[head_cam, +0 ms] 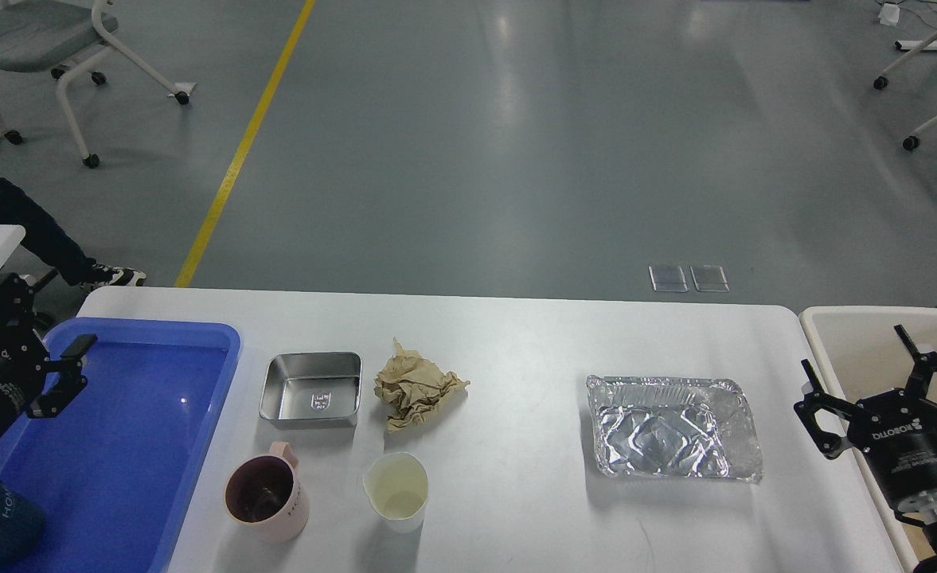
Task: Tidy desktop
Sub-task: 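Reach the left gripper down to the pink mug's handle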
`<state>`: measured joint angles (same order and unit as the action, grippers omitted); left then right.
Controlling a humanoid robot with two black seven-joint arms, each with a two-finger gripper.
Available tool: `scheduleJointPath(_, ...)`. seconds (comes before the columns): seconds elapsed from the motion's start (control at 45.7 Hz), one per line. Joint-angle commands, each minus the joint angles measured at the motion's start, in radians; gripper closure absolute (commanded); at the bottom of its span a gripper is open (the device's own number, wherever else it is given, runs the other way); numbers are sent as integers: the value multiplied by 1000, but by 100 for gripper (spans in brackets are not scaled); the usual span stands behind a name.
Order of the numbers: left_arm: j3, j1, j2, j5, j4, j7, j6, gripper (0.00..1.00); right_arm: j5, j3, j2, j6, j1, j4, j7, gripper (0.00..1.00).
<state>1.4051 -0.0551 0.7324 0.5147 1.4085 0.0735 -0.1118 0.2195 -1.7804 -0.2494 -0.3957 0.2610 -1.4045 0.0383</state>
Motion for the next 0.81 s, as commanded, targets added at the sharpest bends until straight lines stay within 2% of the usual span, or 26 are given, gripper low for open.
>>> scheduleJointPath(0.0,-64,9,136,30,0,-1,-5,4,0,7,2,0,0,-2,0,0)
scheduleJointPath(0.088,-93,14,194,91,15,2,-3,4,0,7,2,1,0,-2,0,0)
scheduleJointPath(0.285,-166,14,381,200,136,14,29,4,1,10,-4,1,1,-2,0,0)
scheduleJointPath(0.482,-238,12,505,284,161,9,15,4,4,10,-7,1,9,-1,0,0)
scheduleJointPath(0.657,-282,11,551,461,248,8,4,4,34,10,-5,1,26,-1,2,0)
scheduleJointPath(0.788,-313,11,579,470,248,-6,-32,4,34,10,-7,3,24,-2,3,0)
